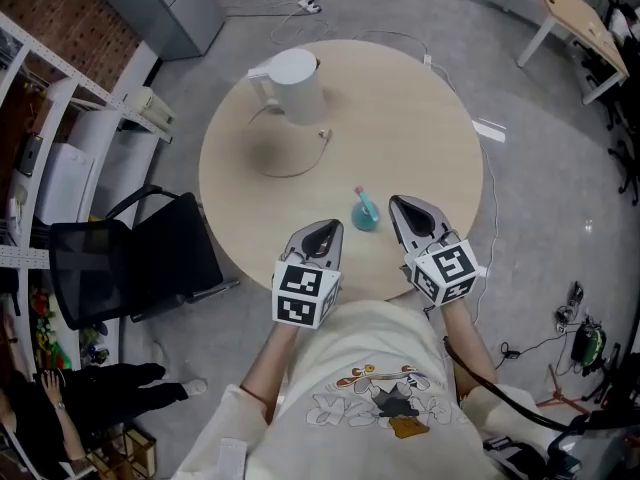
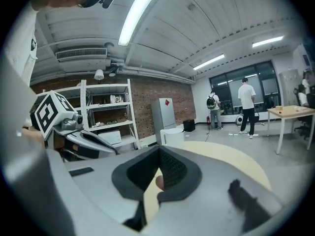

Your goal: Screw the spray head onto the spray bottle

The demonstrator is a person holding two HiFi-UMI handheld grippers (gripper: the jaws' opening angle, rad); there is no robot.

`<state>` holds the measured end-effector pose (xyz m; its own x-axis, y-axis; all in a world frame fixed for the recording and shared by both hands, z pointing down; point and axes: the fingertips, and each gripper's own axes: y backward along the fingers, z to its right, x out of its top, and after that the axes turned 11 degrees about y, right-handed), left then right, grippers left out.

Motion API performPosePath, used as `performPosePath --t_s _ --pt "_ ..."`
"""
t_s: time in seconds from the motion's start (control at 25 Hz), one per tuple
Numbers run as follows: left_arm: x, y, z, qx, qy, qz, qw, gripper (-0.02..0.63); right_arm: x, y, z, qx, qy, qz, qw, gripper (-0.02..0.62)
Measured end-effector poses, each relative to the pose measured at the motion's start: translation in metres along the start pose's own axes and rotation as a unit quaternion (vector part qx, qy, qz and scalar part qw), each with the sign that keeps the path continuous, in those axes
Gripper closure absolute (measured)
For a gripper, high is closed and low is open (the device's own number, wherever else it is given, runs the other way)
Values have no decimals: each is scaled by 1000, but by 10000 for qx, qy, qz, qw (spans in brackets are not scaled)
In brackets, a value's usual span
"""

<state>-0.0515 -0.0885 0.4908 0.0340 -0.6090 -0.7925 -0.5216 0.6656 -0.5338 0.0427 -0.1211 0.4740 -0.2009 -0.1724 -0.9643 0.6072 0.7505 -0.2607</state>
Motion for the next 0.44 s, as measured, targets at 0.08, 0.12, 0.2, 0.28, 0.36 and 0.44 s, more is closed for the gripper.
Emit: performPosePath --t_s 0.08,0.12,0.2,0.28,0.36,0.44 --pt "0 1 1 -11 1 2 10000 600 1 1 -3 35 25 10 10000 589" --pt "1 1 2 -17 -9 3 10000 600 1 1 -5 54 28 9 10000 589" --pt "0 2 4 -27 -28 6 10000 600 -1 2 -7 78 19 -7 10000 589" --pt "-1 4 5 -20 -37 10 10000 600 -3 4 -8 85 8 -19 10000 589" --pt "-1 7 6 -10 -36 26 10000 600 -2 5 -8 83 13 -14 10000 589" --pt "0 9 6 -4 -26 51 10000 600 0 6 -8 80 28 -1 10000 589"
